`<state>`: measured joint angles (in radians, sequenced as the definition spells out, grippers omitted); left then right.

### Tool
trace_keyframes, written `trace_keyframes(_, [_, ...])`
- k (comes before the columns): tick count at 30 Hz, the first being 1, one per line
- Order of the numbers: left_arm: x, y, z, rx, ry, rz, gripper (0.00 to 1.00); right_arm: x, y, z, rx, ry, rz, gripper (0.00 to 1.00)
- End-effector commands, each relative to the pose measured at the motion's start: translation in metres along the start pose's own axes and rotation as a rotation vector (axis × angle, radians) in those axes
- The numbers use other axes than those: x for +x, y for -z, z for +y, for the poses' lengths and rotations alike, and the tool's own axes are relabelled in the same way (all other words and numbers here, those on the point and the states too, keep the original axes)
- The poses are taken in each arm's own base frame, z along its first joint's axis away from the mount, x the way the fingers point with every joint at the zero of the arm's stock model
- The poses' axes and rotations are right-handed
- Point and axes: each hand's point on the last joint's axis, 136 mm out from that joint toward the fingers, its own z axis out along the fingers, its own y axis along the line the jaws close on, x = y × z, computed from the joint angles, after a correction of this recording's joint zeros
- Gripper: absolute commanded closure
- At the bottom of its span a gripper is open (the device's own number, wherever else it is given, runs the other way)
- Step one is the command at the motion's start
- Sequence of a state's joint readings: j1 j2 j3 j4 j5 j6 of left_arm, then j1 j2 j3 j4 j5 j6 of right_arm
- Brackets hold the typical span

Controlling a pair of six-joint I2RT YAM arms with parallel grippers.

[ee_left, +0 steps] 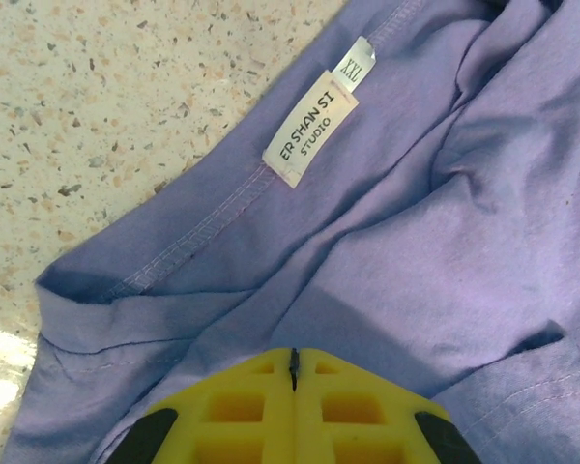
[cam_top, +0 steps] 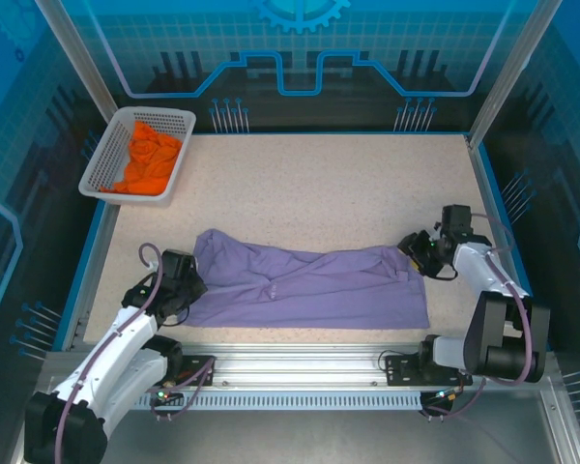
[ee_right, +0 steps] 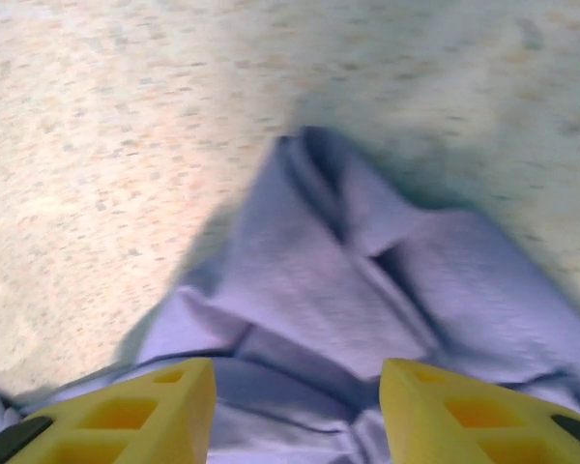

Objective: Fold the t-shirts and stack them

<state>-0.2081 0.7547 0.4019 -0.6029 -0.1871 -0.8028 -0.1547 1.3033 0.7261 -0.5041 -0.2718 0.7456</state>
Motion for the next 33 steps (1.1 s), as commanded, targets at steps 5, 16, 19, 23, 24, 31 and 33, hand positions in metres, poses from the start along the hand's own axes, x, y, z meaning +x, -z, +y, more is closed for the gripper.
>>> trace_keyframes(5, [-0.001,-0.002,0.002,-0.001,-0.023,-0.001,1.0,-0.003,-0.01,0.031,0.103,0.136,0.062,0.41])
trace_keyframes(16, [-0.002,0.001,0.0,0.009,-0.012,0.005,1.0,0.032,-0.05,0.076,0.312,0.442,0.225,0.44])
trace_keyframes(19, [-0.002,0.002,-0.001,0.013,-0.014,0.005,1.0,0.044,-0.06,0.084,0.332,0.503,0.268,0.44])
trace_keyframes(23, [-0.003,0.002,-0.002,0.013,-0.014,0.003,1.0,0.064,-0.078,0.077,0.399,0.558,0.349,0.47])
trace_keyframes(24, [-0.003,0.002,-0.002,0.012,-0.014,0.003,1.0,0.068,-0.08,0.076,0.408,0.571,0.358,0.48])
trace_keyframes(31, [-0.004,0.003,-0.004,0.02,-0.018,0.001,1.0,0.083,-0.081,0.079,0.405,0.629,0.375,0.59])
trace_keyframes(33, [-0.004,0.003,-0.004,0.02,-0.02,0.003,1.0,0.084,-0.077,0.081,0.394,0.641,0.371,0.63])
